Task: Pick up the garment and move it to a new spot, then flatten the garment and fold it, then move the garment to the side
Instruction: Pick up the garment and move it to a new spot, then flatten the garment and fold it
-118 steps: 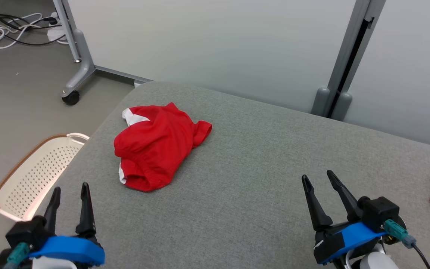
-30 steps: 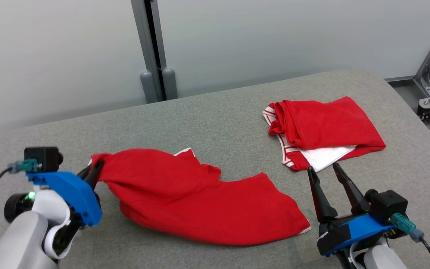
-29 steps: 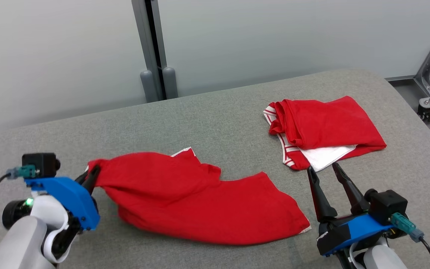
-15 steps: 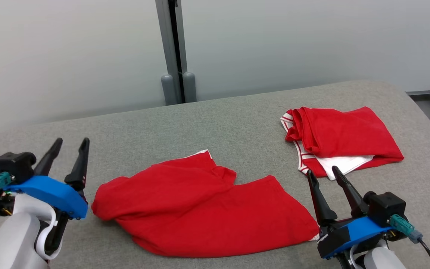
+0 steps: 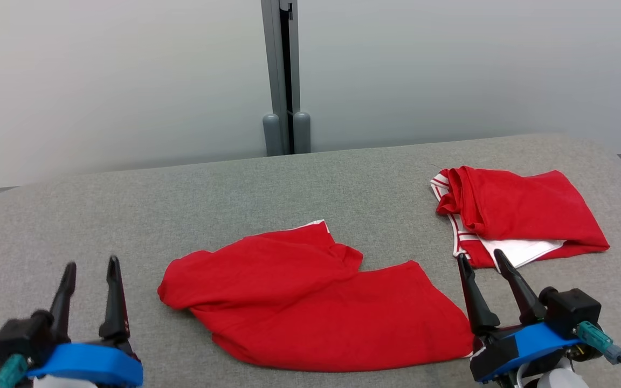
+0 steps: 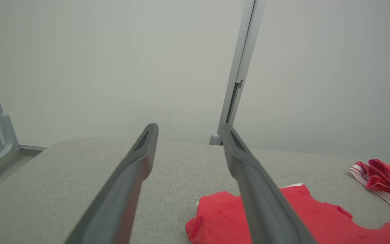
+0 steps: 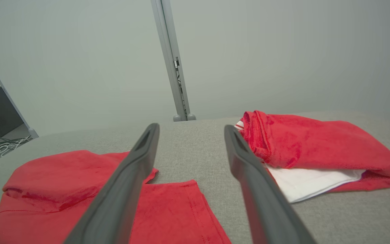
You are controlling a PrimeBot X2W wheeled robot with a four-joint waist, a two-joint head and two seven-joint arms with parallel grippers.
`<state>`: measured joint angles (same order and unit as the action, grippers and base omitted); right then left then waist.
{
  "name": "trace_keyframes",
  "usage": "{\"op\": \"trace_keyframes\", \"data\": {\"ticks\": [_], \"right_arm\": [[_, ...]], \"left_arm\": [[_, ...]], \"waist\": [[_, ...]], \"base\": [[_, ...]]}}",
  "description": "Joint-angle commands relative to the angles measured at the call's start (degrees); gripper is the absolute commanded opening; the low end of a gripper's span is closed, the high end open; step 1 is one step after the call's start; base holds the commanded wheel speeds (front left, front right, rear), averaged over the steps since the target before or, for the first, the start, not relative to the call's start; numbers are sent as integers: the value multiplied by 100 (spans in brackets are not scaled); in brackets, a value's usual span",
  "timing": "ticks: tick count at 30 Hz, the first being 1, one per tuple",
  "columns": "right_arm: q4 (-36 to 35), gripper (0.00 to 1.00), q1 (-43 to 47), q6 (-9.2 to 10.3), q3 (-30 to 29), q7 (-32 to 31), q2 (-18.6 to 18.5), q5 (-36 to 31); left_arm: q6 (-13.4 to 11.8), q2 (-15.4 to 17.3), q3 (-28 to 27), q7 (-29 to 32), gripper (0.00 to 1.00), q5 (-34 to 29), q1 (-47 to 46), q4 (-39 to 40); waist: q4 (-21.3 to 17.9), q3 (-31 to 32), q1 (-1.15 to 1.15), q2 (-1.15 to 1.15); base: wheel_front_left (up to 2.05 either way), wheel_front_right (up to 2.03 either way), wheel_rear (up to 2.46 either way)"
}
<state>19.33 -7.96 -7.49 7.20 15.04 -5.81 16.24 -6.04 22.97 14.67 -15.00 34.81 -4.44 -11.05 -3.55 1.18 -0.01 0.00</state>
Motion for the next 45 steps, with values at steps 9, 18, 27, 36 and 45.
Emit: {"op": "trace_keyframes", "data": {"ticks": [9,18,27,36,45], "right_arm": [[-31,100,269,-1,-67,18,-33,-2],[7,100,162,-1,-11,18,-48,-20],[22,100,78,-1,140,18,-52,86],[807,100,-1160,-1,960,-298,-335,383],[2351,100,-2607,-1,1498,-1244,-676,861]], "left_arm": [[157,-785,-630,-24,100,-654,922,362],[594,-1117,-962,-25,100,-1072,769,92],[848,-1336,-1132,-25,100,-1368,727,-24],[1001,-1471,-1022,-24,100,-1537,516,-178],[1118,-1647,-871,-25,100,-1614,130,-308]], "waist": [[45,-19,1,0],[-34,14,1,0],[39,-57,1,0],[633,-315,1,0],[1588,-914,1,0]], "base": [[0,0,0],[0,0,0],[0,0,0],[0,0,0],[0,0,0]]}}
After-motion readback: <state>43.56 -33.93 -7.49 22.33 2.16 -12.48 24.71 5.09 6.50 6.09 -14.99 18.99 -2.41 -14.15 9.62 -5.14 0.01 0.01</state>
